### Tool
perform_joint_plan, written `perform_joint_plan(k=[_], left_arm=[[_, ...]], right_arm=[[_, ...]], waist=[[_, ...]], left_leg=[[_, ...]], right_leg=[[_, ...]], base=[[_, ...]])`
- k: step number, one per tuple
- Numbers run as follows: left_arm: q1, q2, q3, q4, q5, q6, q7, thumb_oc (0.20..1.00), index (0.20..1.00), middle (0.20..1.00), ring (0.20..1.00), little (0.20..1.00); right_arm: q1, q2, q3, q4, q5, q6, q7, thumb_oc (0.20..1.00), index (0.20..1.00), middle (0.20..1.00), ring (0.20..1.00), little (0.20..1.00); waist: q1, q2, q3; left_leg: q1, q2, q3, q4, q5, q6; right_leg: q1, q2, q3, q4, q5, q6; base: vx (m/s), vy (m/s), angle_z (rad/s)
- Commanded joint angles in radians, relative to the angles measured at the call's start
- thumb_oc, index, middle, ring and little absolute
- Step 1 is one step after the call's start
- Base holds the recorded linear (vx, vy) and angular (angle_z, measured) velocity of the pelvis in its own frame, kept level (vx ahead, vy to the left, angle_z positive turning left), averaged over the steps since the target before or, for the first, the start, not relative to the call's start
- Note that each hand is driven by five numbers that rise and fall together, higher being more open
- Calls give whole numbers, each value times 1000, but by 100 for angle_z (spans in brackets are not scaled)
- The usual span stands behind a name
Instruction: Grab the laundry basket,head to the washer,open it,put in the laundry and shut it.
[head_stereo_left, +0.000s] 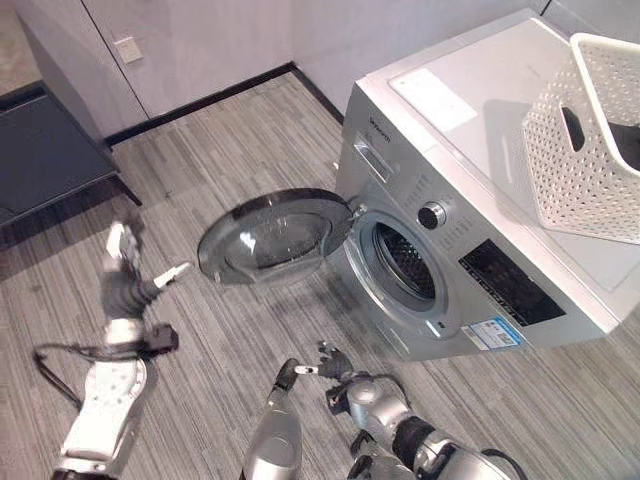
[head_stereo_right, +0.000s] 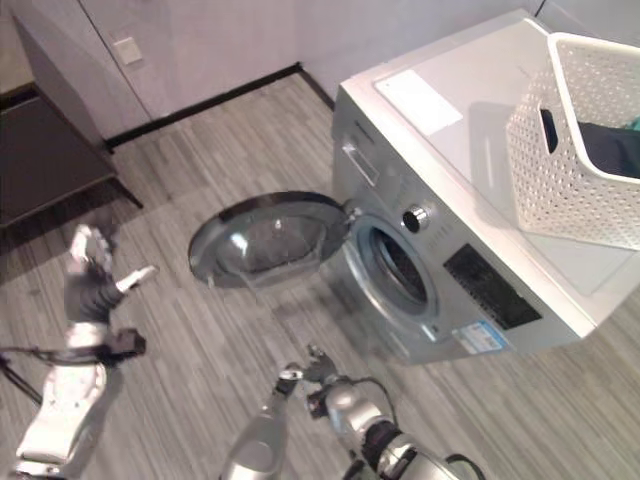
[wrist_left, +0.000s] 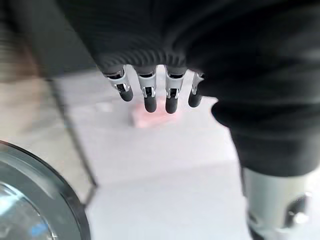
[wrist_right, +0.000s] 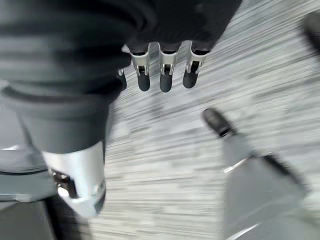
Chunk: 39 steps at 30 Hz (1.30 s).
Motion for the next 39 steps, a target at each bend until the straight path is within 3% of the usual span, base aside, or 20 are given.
perform_joint_plan(k=[1,2,3,4,5,6,8,10,12,14,15,17,18,19,21,22,23,25,29,39], left_arm=[[-117,294,-152,-76,-190,20,-358,1000,1000,1000,1000,1000],[-188,388,-246,-95,-233,44,-418,1000,1000,1000,1000,1000],[-203,389,-259,-89,-234,42,-418,1000,1000,1000,1000,1000],[-267,448,-369,-97,-306,74,-475,1000,1000,1000,1000,1000],[-425,512,-606,-50,-416,121,-542,1000,1000,1000,1000,1000],[-442,509,-623,-44,-417,119,-542,1000,1000,1000,1000,1000],[-626,548,-1019,95,-550,246,-681,1000,1000,1000,1000,1000],[-643,548,-1101,143,-567,265,-708,1000,1000,1000,1000,1000],[-639,546,-1223,307,-513,277,-749,1000,1000,1000,1000,1000],[-625,537,-1240,396,-432,276,-759,1000,1000,1000,1000,1000],[-622,535,-1237,399,-430,275,-760,1000,1000,1000,1000,1000],[-598,505,-1209,537,-250,243,-730,1000,1000,1000,1000,1000],[-600,476,-1189,643,-70,215,-695,1000,1000,1000,1000,1000],[-600,459,-1182,679,-3,210,-690,1000,1000,1000,1000,1000],[-537,351,-1067,877,299,191,-643,1000,1000,1000,1000,1000],[-537,351,-1067,877,299,191,-643,1000,1000,1000,1000,1000],[-477,186,-932,1179,579,189,-552,1000,1000,1000,1000,1000],[-483,37,-794,1432,708,205,-390,1000,1000,1000,1000,1000],[-557,-31,-541,1608,726,256,-164,1000,1000,1000,1000,1000],[-681,11,-351,1709,556,295,50,1000,1000,1000,1000,1000]], right_arm=[[-7,1,-44,-20,-70,-5,92,1000,1000,1000,1000,1000],[17,-7,-53,0,-75,-8,107,1000,1000,1000,1000,1000],[16,-7,-59,1,-75,-9,108,1000,1000,1000,1000,1000],[37,-15,-55,8,-78,-13,116,1000,1000,1000,1000,1000],[63,-30,-51,11,-89,-19,128,1000,1000,1000,1000,1000],[63,-30,-58,11,-89,-19,128,1000,1000,1000,1000,1000],[75,-74,-52,-20,-102,-26,146,1000,1000,1000,1000,1000],[75,-92,-54,-30,-107,-29,148,1000,1000,1000,1000,1000],[62,-136,-55,-50,-103,-45,147,1000,1000,1000,1000,1000],[59,-156,-53,-51,-99,-48,146,1000,1000,1000,1000,1000],[60,-157,-53,-51,-99,-48,146,1000,1000,1000,1000,1000],[55,-170,-58,-43,-95,-46,143,1000,1000,1000,1000,1000],[56,-174,-65,-38,-96,-41,139,1000,1000,1000,1000,1000],[56,-177,-66,-44,-96,-38,136,1000,1000,1000,1000,1000],[65,-181,-86,-59,-103,-26,129,1000,1000,1000,1000,1000],[65,-181,-86,-59,-103,-26,129,1000,1000,1000,1000,1000],[64,-168,-111,-56,-122,-17,119,1000,1000,1000,1000,1000],[63,-160,-133,-68,-131,-24,104,1000,1000,1000,1000,1000],[75,-158,-156,-192,-118,-49,67,1000,1000,1000,1000,1000],[67,-174,-131,-304,-70,-99,-10,1000,1000,1000,1000,1000]], waist=[[-69,-43,-7],[-86,-43,-18],[-82,-45,-19],[-106,-43,-28],[-140,-43,-39],[-135,-44,-40],[-198,-43,-45],[-214,-46,-46],[-254,-56,-46],[-273,-65,-50],[-272,-64,-50],[-281,-72,-49],[-284,-81,-46],[-287,-83,-47],[-285,-94,-42],[-285,-94,-42],[-283,-110,-33],[-282,-119,-21],[-267,-148,23],[-268,-198,74]], left_leg=[[40,58,53,7,-118,6],[44,59,57,7,-120,5],[39,57,56,7,-117,6],[48,61,62,7,-121,5],[56,62,72,7,-123,4],[52,60,71,7,-121,5],[75,70,107,7,-130,4],[81,73,117,7,-134,4],[97,84,150,7,-142,5],[105,87,168,7,-143,8],[106,87,170,7,-144,8],[119,93,186,7,-148,11],[125,98,191,7,-152,11],[123,95,191,7,-149,12],[129,96,194,7,-151,15],[129,96,194,7,-151,15],[131,98,192,7,-156,18],[122,94,183,7,-149,21],[96,92,163,7,-134,19],[18,92,138,7,-106,6]], right_leg=[[95,-126,24,2,-112,87],[96,-126,24,2,-111,91],[92,-128,24,2,-109,91],[97,-127,27,2,-108,94],[96,-125,33,2,-103,100],[93,-127,32,2,-102,101],[84,-122,63,2,-89,112],[79,-120,74,2,-85,115],[59,-114,104,2,-74,121],[48,-111,122,2,-67,122],[48,-111,124,2,-67,122],[44,-106,136,2,-66,121],[47,-102,138,2,-71,119],[44,-104,140,2,-70,118],[47,-101,142,2,-76,113],[47,-101,142,2,-76,113],[47,-96,144,2,-85,107],[41,-95,144,2,-84,99],[26,-94,129,2,-82,90],[-25,-99,108,2,-59,90]], base=[[65,10,2],[43,16,0],[44,18,0],[55,20,-7],[56,19,-12],[40,20,-9],[37,40,-27],[26,27,-47],[44,46,-66],[39,42,-25],[26,20,-27],[43,17,-22],[30,16,-15],[39,5,-14],[25,4,-8],[21,-1,-3],[0,0,0],[-45,-7,-2],[-85,-17,8],[-59,-20,8]])
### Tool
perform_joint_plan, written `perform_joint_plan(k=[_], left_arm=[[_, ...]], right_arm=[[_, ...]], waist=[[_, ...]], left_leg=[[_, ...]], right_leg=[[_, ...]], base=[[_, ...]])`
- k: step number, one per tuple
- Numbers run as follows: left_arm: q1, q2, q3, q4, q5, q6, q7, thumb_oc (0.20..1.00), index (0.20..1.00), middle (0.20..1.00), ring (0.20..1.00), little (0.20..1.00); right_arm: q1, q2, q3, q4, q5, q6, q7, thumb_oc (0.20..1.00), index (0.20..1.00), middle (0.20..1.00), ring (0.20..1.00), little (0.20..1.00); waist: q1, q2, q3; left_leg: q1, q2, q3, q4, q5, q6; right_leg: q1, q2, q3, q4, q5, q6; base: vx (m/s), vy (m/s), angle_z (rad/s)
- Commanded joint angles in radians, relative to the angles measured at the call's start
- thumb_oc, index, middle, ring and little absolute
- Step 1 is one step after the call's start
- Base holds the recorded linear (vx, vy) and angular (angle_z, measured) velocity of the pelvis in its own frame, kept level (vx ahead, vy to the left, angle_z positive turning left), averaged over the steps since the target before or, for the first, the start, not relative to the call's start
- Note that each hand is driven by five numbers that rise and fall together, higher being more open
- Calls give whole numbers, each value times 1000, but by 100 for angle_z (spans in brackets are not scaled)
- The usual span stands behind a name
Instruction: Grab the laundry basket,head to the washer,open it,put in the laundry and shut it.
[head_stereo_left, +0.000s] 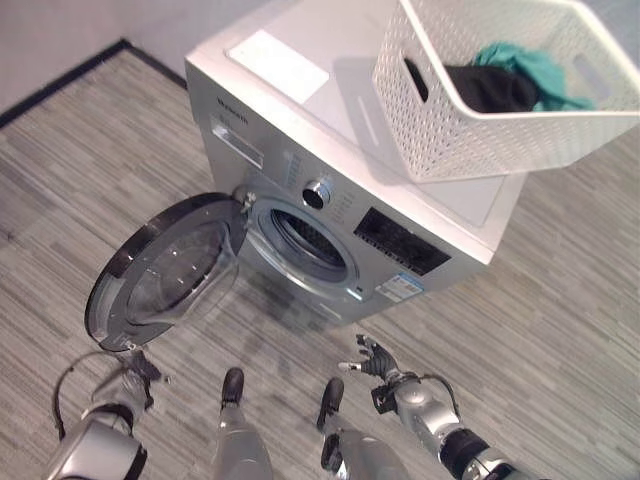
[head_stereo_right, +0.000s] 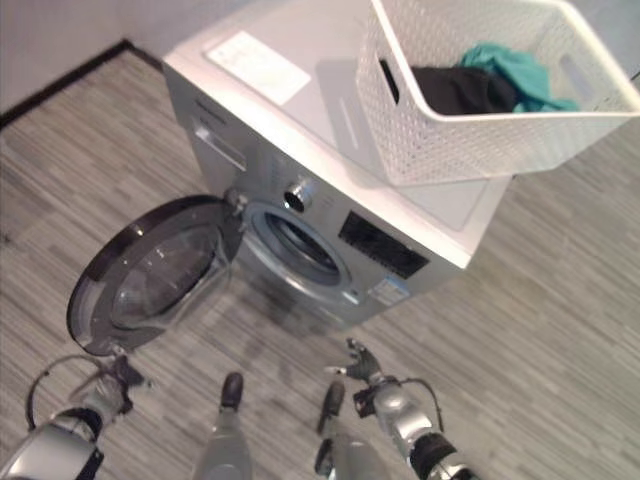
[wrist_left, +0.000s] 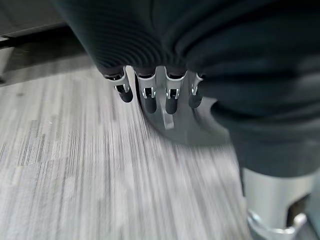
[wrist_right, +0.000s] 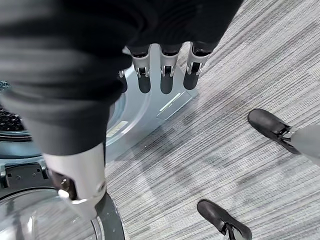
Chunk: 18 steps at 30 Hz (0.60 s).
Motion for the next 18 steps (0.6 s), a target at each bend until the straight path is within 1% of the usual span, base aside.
perform_joint_plan(k=[1,2,3,7,15,16,18], left_arm=[[-76,85,-7,64,-58,20,127,1000,1000,1000,1000,1000],[-84,93,-2,67,-64,21,139,1000,1000,1000,1000,1000],[-87,148,13,62,-76,19,140,1000,1000,1000,1000,1000],[-101,169,16,47,-86,14,147,1000,1000,1000,1000,1000],[-73,172,31,-3,-100,3,161,1000,1000,1000,1000,1000],[-32,169,66,-52,-133,-14,172,1000,1000,1000,1000,1000],[36,156,112,-104,-180,-33,166,1000,1000,1000,1000,1000]], right_arm=[[-17,3,-3,-66,35,-64,-49,1000,1000,1000,1000,1000],[-15,3,1,-69,36,-69,-57,1000,1000,1000,1000,1000],[-11,-12,-5,-82,42,-76,-67,1000,1000,1000,1000,1000],[8,-21,-10,-92,41,-77,-67,1000,1000,1000,1000,1000],[41,-49,-41,-122,39,-79,-71,1000,1000,1000,1000,1000],[60,-57,-69,-119,44,-79,-71,1000,1000,1000,1000,1000],[90,-57,-107,-70,71,-69,-63,1000,1000,1000,1000,1000]], waist=[[-1,-61,19],[-3,-67,18],[-2,-73,17],[-2,-74,17],[3,-61,13],[6,-54,6],[9,-54,-5]], left_leg=[[36,23,-8,6,-104,29],[31,24,-8,6,-105,29],[24,24,-6,6,-104,29],[17,21,-9,6,-103,29],[13,16,-15,6,-104,30],[22,19,-10,6,-110,32],[46,19,1,6,-120,39]], right_leg=[[61,-150,22,8,-70,104],[57,-150,22,8,-68,105],[50,-151,24,8,-65,108],[47,-153,22,8,-64,109],[50,-156,18,8,-65,109],[55,-158,20,8,-66,111],[66,-158,30,8,-68,113]], base=[[-19,-14,14],[-23,-1,11],[-16,1,6],[-3,0,2],[1,5,0],[22,46,1],[52,55,1]])
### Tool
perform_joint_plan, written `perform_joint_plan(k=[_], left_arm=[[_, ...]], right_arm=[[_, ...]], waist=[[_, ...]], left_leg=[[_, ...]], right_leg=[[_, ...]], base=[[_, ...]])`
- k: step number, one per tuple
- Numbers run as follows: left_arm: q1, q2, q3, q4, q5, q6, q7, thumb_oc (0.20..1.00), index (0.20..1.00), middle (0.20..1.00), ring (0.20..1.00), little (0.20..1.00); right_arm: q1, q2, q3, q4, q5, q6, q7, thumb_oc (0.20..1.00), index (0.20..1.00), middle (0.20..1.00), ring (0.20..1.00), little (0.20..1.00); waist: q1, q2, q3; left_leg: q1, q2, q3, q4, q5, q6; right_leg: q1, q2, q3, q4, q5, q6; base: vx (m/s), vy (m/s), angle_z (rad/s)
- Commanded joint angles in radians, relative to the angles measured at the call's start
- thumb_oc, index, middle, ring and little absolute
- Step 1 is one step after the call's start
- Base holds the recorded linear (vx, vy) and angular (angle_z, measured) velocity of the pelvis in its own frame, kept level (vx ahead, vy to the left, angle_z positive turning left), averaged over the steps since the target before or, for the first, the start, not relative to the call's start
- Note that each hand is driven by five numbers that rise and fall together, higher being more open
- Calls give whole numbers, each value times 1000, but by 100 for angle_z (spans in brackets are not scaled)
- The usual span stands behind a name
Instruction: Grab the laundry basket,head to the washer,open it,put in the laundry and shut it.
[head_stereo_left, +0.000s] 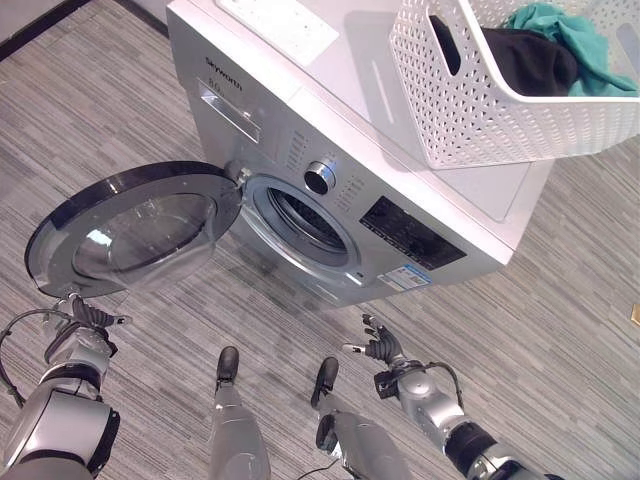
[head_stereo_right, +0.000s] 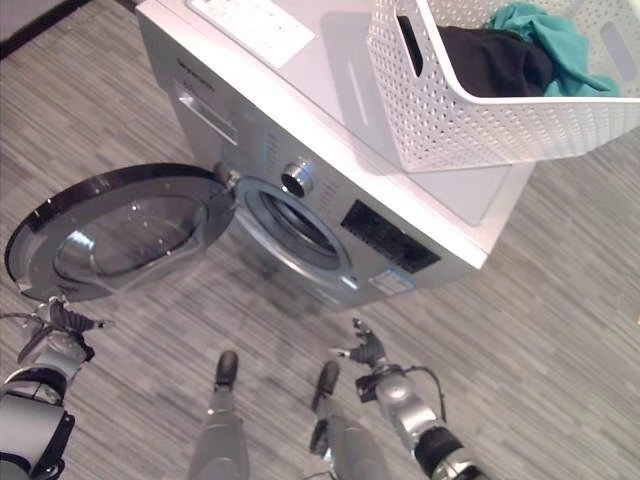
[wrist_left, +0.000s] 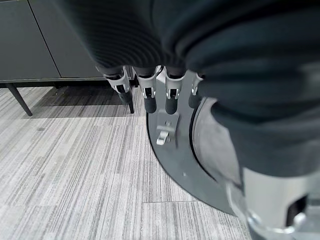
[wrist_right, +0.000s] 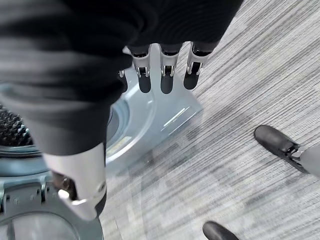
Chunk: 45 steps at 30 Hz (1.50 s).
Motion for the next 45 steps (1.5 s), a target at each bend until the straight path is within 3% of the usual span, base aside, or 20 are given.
perform_joint_plan(k=[1,3,5,10,15,18,19,21,22,26,29,32,33,34,35,36,38,42,44,45], left_arm=[[77,23,55,0,-92,-40,32,1000,1000,1000,1000,1000],[195,-6,120,-127,-146,-64,18,1000,1000,1000,1000,1000],[410,-65,202,-367,-149,-89,-39,1000,1000,1000,1000,1000],[526,-132,231,-492,-105,-106,-104,1000,1000,1000,1000,1000],[529,-188,203,-449,-109,-99,-139,1000,1000,1000,1000,1000],[487,-203,164,-353,-72,-85,-141,1000,1000,1000,1000,1000],[459,-199,150,-319,-78,-84,-140,1000,1000,1000,1000,1000],[451,-198,153,-320,-84,-84,-140,1000,1000,1000,1000,1000],[447,-189,161,-329,-103,-85,-138,1000,1000,1000,1000,1000],[422,-200,133,-311,-103,-89,-130,1000,1000,1000,1000,1000],[419,-225,108,-286,-100,-93,-141,1000,1000,1000,1000,1000],[407,-262,68,-168,-117,-100,-149,1000,1000,1000,1000,1000],[391,-276,57,-115,-136,-99,-154,1000,1000,1000,1000,1000],[383,-273,58,-117,-143,-97,-156,1000,1000,1000,1000,1000],[382,-275,62,-117,-143,-96,-156,1000,1000,1000,1000,1000],[368,-268,59,-111,-166,-97,-145,1000,1000,1000,1000,1000],[358,-267,66,-105,-192,-102,-145,1000,1000,1000,1000,1000],[366,-268,44,-108,-214,-111,-175,1000,1000,1000,1000,1000],[372,-267,32,-114,-228,-118,-188,1000,1000,1000,1000,1000],[369,-268,31,-109,-230,-118,-187,1000,1000,1000,1000,1000]], right_arm=[[61,-12,-66,22,59,-20,-3,1000,1000,1000,1000,1000],[100,-25,-146,93,76,0,5,1000,1000,1000,1000,1000],[155,-76,-290,127,17,50,22,1000,1000,1000,1000,1000],[175,-210,-528,44,-68,64,-17,1000,1000,1000,1000,1000],[114,-354,-694,-165,-161,30,-122,1000,1000,1000,1000,1000],[80,-440,-743,-313,-256,24,-155,1000,1000,1000,1000,1000],[6,-551,-755,-317,-269,6,-184,1000,1000,1000,1000,1000],[-21,-582,-740,-329,-281,0,-196,1000,1000,1000,1000,1000],[-80,-637,-720,-371,-288,-9,-196,1000,1000,1000,1000,1000],[-248,-783,-700,-404,-334,6,-258,1000,1000,1000,1000,1000],[-288,-848,-694,-406,-353,8,-264,1000,1000,1000,1000,1000],[-367,-884,-627,-382,-285,-27,-243,1000,1000,1000,1000,1000],[-415,-885,-570,-379,-242,-36,-210,1000,1000,1000,1000,1000],[-461,-902,-525,-375,-233,-33,-192,1000,1000,1000,1000,1000],[-476,-903,-513,-369,-231,-34,-193,1000,1000,1000,1000,1000],[-538,-886,-437,-370,-199,-37,-162,1000,1000,1000,1000,1000],[-611,-880,-354,-338,-169,-32,-129,1000,1000,1000,1000,1000],[-751,-897,-182,-277,-105,-22,-50,1000,1000,1000,1000,1000],[-840,-918,-80,-232,-96,-25,-11,1000,1000,1000,1000,1000],[-854,-913,-59,-217,-93,-16,0,1000,1000,1000,1000,1000]], waist=[[14,-47,-51],[19,-48,-47],[21,-17,-54],[-9,43,-90],[-51,88,-112],[-66,109,-126],[-70,115,-136],[-69,114,-137],[-63,115,-131],[-61,90,-138],[-67,71,-174],[-76,56,-216],[-75,53,-214],[-66,39,-194],[-77,39,-198],[-47,13,-174],[-46,6,-165],[-38,-35,-174],[-28,-19,-179],[-29,-14,-178]], left_leg=[[40,28,25,20,-130,40],[9,15,25,177,-212,56],[23,-12,42,303,-319,93],[62,-90,63,389,-413,172],[140,-166,74,338,-406,244],[211,-181,64,274,-389,260],[250,-189,52,227,-378,261],[258,-196,51,213,-368,259],[293,-197,45,189,-372,259],[352,-201,7,150,-372,235],[369,-197,-16,140,-378,215],[393,-150,-12,173,-404,165],[341,-108,15,349,-347,109],[247,-99,3,530,-291,87],[227,-103,-4,547,-291,88],[141,-105,-32,714,-227,89],[89,-80,-52,756,-223,92],[117,39,-12,463,-217,94],[118,70,-42,234,-138,69],[115,87,-45,203,-110,56]], right_leg=[[45,-155,51,1,-66,114],[74,-165,72,1,-58,116],[127,-188,110,1,-46,129],[134,-265,163,80,3,151],[51,-288,212,315,119,124],[2,-239,219,419,81,115],[-40,-169,219,396,11,105],[-50,-155,211,371,8,107],[-89,-105,180,323,-5,109],[-89,-29,127,207,-22,113],[-30,-10,131,160,-48,84],[21,19,122,154,-101,51],[78,39,105,143,-125,26],[101,41,109,134,-127,5],[93,37,103,132,-122,5],[126,52,123,115,-138,-26],[132,55,124,111,-147,-34],[156,24,143,99,-169,-25],[165,26,159,100,-190,-24],[166,26,165,108,-198,-26]], base=[[50,53,-6],[24,97,-20],[109,335,-35],[40,359,-46],[21,348,-10],[115,203,-10],[145,143,-12],[125,51,-1],[157,7,18],[225,-70,6],[301,-174,93],[265,-194,83],[211,-298,52],[90,-228,31],[-29,-190,12],[-31,-103,9],[8,-109,-32],[110,8,-15],[88,150,-1],[78,162,-5]])
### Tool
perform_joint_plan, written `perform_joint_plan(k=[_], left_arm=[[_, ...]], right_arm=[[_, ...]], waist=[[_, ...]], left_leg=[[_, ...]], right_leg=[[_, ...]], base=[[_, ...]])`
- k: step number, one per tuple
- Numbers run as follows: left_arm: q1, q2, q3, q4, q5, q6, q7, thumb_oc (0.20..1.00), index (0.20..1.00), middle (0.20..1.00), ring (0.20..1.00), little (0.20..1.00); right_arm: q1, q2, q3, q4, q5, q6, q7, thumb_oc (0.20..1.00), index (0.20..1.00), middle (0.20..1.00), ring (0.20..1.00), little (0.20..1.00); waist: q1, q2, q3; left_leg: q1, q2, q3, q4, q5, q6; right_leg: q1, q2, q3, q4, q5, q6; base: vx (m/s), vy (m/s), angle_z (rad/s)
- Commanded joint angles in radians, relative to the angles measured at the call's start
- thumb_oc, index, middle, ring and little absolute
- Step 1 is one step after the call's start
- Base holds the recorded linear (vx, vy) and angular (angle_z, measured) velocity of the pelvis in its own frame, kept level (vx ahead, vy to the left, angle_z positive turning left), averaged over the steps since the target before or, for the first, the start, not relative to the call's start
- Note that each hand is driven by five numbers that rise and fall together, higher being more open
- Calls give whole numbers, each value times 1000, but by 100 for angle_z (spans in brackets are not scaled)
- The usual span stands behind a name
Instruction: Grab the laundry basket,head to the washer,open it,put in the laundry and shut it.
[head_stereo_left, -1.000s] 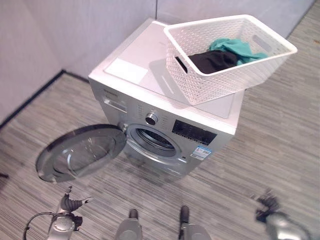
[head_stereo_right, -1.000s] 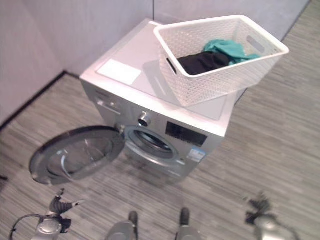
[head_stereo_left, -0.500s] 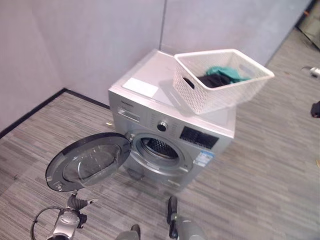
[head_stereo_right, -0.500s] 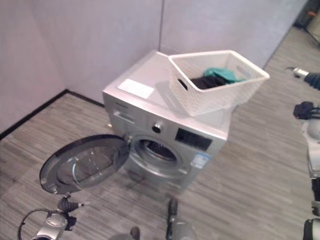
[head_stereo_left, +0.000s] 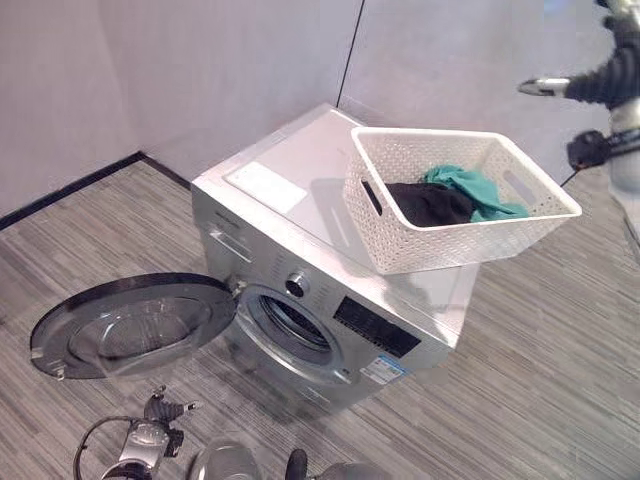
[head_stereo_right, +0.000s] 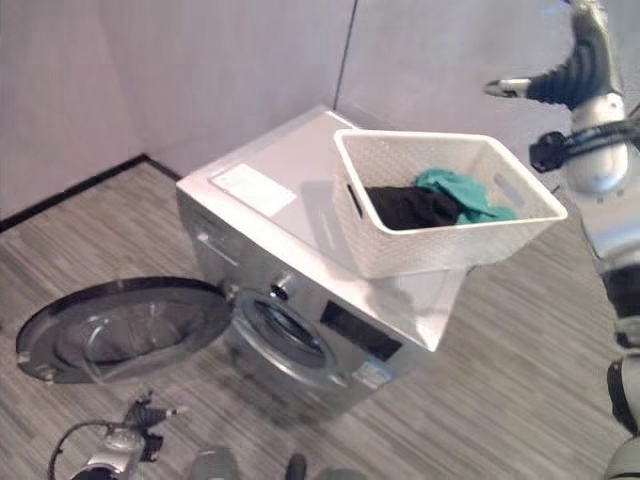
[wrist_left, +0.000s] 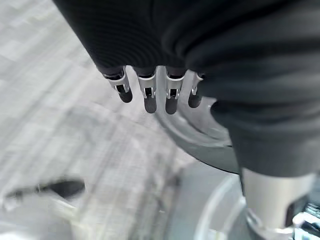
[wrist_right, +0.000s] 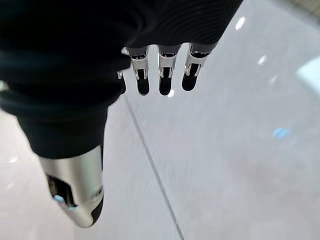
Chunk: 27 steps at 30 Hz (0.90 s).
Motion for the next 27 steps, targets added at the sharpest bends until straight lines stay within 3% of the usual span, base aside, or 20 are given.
perform_joint_plan(k=[1,3,5,15,22,27], left_arm=[[9,25,-9,10,-47,-40,-18,1000,1000,1000,1000,1000],[18,11,-4,37,-45,-42,-19,1000,1000,1000,1000,1000],[41,4,-4,48,-40,-39,-41,1000,1000,1000,1000,1000],[161,1,47,10,-74,-56,-116,1000,1000,1000,1000,1000],[173,-9,48,8,-94,-56,-129,1000,1000,1000,1000,1000],[179,-26,37,-1,-143,-60,-130,1000,1000,1000,1000,1000]], right_arm=[[-34,-71,-18,49,44,-8,70,1000,1000,1000,1000,1000],[-32,-87,16,38,37,8,122,1000,1000,1000,1000,1000],[-51,-126,81,27,43,26,193,1000,1000,1000,1000,1000],[-169,-300,390,83,46,34,418,1000,1000,1000,1000,1000],[-175,-269,451,151,2,43,458,1000,1000,1000,1000,1000],[-208,-169,469,308,-70,54,453,1000,1000,1000,1000,1000]], waist=[[18,47,-18],[6,67,-40],[8,70,-65],[21,40,-73],[31,28,-67],[54,21,-42]], left_leg=[[21,-18,27,-44,71,67],[51,-18,49,-75,77,44],[108,-44,71,-123,65,44],[180,-82,119,-175,34,66],[176,-83,113,-188,36,69],[140,-81,91,-201,49,70]], right_leg=[[-54,-82,48,-25,-17,139],[-38,-96,39,-30,-16,148],[-9,-122,44,-46,-1,162],[-9,-162,70,-59,24,208],[-16,-163,64,-62,24,213],[-36,-158,41,-84,33,215]], base=[[118,169,-21],[169,202,-48],[217,262,-31],[74,115,-20],[17,7,-7],[-11,-13,7]])
